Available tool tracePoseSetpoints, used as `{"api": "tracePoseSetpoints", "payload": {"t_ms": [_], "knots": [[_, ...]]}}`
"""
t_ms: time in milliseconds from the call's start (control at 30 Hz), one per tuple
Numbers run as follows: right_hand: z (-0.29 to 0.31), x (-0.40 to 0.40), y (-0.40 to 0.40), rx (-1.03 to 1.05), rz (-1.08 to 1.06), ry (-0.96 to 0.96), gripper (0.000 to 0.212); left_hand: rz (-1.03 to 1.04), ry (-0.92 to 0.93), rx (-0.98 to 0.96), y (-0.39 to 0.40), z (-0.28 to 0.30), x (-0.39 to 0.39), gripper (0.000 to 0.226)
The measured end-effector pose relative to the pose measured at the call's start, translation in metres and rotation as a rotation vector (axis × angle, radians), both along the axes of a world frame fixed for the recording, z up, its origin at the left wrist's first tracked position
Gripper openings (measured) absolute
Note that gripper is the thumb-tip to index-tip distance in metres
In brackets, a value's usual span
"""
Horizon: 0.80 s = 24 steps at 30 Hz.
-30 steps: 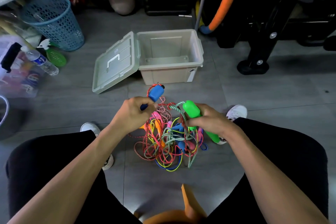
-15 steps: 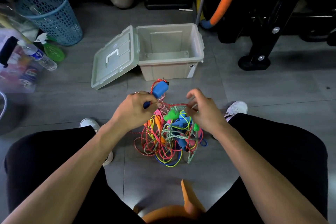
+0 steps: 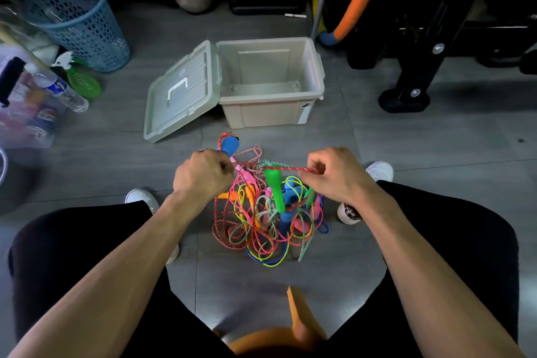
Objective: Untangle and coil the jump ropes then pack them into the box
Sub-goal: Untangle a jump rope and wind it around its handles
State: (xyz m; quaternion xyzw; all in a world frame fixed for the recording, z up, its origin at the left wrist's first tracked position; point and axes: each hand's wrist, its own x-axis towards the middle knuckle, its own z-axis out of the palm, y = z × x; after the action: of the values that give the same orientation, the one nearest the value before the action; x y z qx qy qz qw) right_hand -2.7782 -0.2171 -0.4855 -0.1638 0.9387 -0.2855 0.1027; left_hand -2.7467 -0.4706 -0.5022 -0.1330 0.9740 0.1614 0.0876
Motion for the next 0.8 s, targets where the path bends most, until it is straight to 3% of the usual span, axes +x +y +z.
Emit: {"api": "tracePoseSetpoints", "payload": {"t_ms": [100, 233, 333, 467, 533, 600, 667, 733, 800], "knots": [[0.007, 0.0, 0.005, -0.116, -0.05, 0.027, 0.04, 0.048, -0.018, -0.055, -0.008, -0.003, -0.005, 0.019], [0.021, 0.002, 0.003, -0.481, -0.095, -0.156, 0.027, 0.055, -0.059, -0.06, -0.012, -0.008, -0.006, 0.022], [0.025, 0.005, 0.002, -0.42, 0.019, -0.095, 0.015, 0.023, -0.047, -0.018, -0.008, -0.01, -0.003, 0.021], [0.032, 0.007, -0.011, -0.46, 0.067, 0.232, 0.012, -0.039, -0.116, -0.063, 0.003, -0.015, 0.002, 0.023], [0.026, 0.002, -0.009, -0.323, 0.098, 0.372, 0.016, -0.04, -0.167, -0.098, 0.003, -0.019, 0.004, 0.024], [0.018, -0.005, 0.002, -0.022, 0.05, 0.325, 0.018, -0.003, -0.2, -0.132, -0.002, -0.02, 0.002, 0.025], [0.006, -0.009, 0.011, 0.242, 0.013, 0.158, 0.019, 0.038, -0.214, -0.127, -0.009, -0.019, -0.002, 0.026], [-0.003, -0.009, 0.012, 0.218, 0.039, 0.017, 0.018, 0.04, -0.205, -0.058, -0.01, -0.018, -0.003, 0.023], [-0.007, -0.005, 0.005, 0.045, 0.061, 0.063, 0.019, 0.008, -0.188, 0.022, -0.005, -0.02, -0.002, 0.019]]}}
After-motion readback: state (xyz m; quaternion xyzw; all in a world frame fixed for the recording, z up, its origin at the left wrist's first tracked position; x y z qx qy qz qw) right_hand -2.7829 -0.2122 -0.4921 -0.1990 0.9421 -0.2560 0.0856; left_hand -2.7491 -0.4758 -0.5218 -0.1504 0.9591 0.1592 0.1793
